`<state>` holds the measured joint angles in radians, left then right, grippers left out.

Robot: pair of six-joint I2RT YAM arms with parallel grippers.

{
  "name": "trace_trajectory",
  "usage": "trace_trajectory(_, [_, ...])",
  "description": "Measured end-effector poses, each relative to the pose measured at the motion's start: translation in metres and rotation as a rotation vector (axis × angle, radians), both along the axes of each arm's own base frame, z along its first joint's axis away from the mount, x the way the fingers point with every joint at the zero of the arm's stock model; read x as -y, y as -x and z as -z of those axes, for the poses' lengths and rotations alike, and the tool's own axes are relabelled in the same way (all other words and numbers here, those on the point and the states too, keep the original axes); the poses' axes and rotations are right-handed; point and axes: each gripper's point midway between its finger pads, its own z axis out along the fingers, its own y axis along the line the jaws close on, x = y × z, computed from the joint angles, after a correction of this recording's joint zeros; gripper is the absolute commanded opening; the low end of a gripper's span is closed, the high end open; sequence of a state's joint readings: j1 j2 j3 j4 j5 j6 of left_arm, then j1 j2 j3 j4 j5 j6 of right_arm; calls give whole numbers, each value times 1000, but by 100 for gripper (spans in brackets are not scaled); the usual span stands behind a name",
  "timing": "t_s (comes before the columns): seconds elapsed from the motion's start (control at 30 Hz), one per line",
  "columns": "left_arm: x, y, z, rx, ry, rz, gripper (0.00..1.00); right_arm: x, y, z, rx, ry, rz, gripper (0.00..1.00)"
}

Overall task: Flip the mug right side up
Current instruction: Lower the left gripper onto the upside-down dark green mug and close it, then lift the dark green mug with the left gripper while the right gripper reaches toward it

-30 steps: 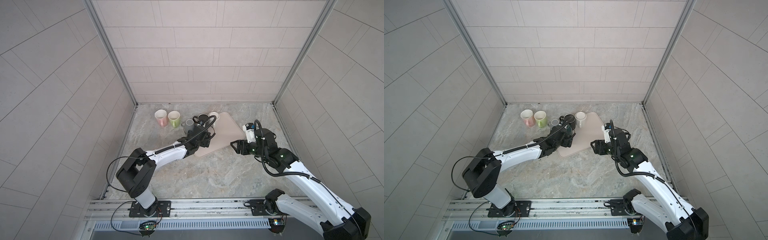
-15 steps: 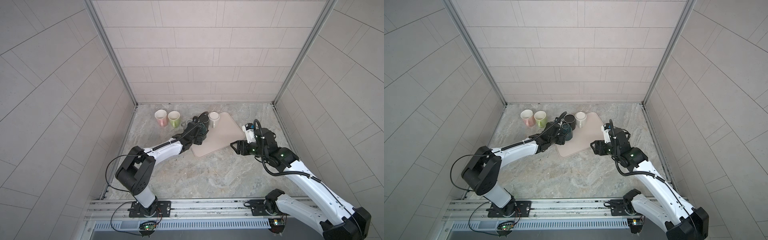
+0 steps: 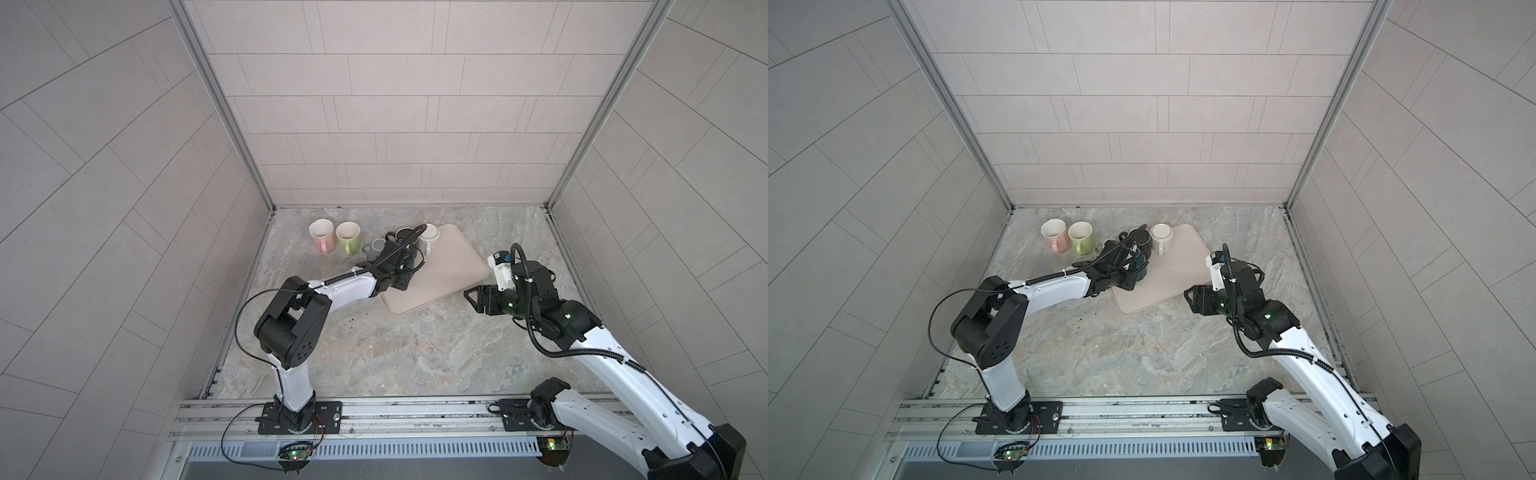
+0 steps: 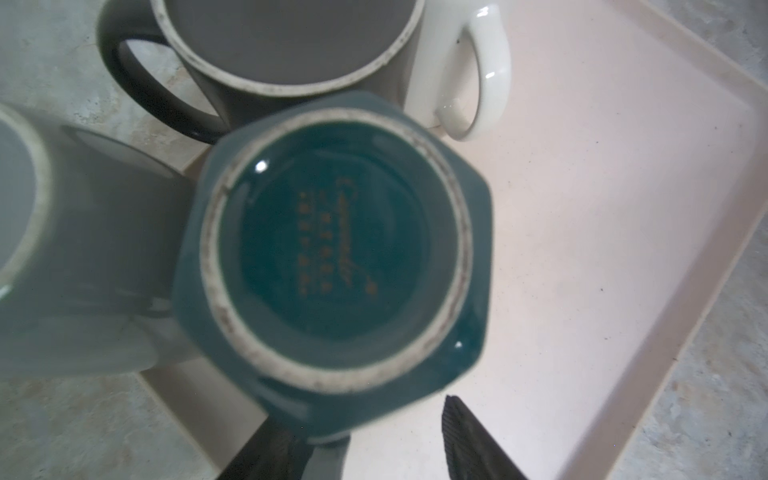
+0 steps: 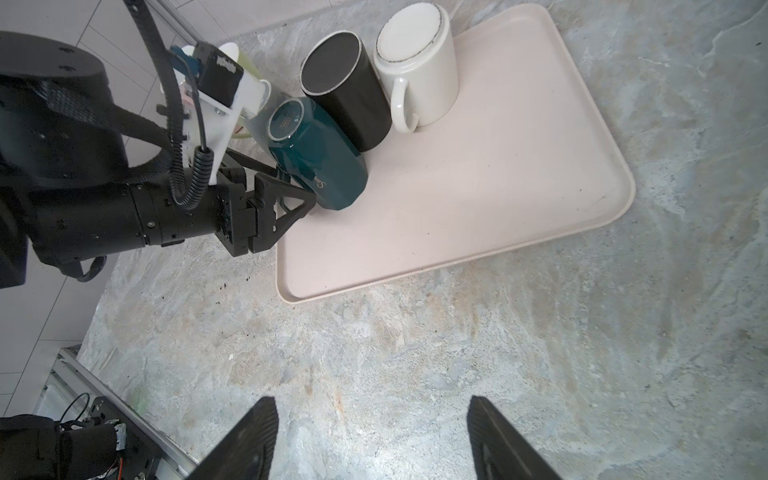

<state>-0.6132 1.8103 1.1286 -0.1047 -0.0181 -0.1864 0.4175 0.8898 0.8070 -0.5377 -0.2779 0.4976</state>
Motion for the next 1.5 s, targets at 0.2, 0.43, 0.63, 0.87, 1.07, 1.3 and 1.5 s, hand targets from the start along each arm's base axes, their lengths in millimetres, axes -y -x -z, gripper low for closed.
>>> trace_trajectory(0.2, [-1, 0, 1, -12, -13, 0, 41, 0, 1, 4, -8, 3, 0, 73])
trace_trajectory(0.43, [-3, -3, 0, -6, -28, -14, 35, 1, 2, 6, -14, 1, 1, 73])
trace_trajectory(0.63, [-5, -5, 1, -11, -47, -24, 29, 1, 2, 7, -16, 1, 2, 73])
trace_trajectory(0.87, [-8, -6, 5, -20, -73, -33, 14, 2, 6, 19, -49, 0, 9, 73])
trace_trajectory(1.07, [-7, -7, 5, -22, -73, -37, 0, 2, 9, 27, -61, -9, 14, 73])
trace_trajectory(1.3, [-3, -3, -2, -36, -22, -46, 0, -8, 4, 41, -71, -83, 14, 73])
trace_trajectory(1.5, [6, 8, -26, -36, 109, -45, 0, -23, -9, 59, -80, -183, 28, 73])
